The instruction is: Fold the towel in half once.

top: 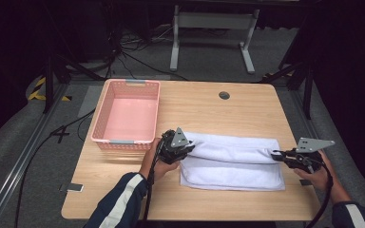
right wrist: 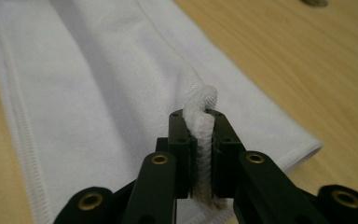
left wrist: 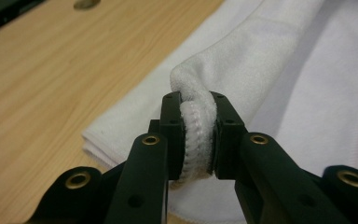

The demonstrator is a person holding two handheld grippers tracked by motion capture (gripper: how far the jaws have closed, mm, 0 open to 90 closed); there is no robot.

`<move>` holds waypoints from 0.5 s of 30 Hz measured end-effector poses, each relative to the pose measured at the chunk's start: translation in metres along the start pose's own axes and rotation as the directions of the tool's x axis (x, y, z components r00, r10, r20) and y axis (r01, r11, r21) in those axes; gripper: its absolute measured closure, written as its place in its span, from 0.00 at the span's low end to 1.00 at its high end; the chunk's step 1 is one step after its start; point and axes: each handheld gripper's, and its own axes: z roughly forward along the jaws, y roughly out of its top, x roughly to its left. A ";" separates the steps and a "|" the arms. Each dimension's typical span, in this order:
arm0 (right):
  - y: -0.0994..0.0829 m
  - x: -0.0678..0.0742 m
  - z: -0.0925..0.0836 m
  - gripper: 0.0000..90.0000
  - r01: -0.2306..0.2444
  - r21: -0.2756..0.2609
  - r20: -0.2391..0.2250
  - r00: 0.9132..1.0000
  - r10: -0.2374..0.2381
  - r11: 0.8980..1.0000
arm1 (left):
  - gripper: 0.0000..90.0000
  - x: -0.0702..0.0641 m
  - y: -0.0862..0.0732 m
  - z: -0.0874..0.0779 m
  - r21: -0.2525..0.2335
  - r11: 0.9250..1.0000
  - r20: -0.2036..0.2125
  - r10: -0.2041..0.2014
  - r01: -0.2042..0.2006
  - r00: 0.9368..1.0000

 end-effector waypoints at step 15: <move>-0.034 0.042 -0.021 0.72 0.124 0.144 -0.161 0.982 -0.101 0.982 | 0.58 -0.043 -0.046 -0.017 0.191 0.976 0.130 0.081 -0.105 0.988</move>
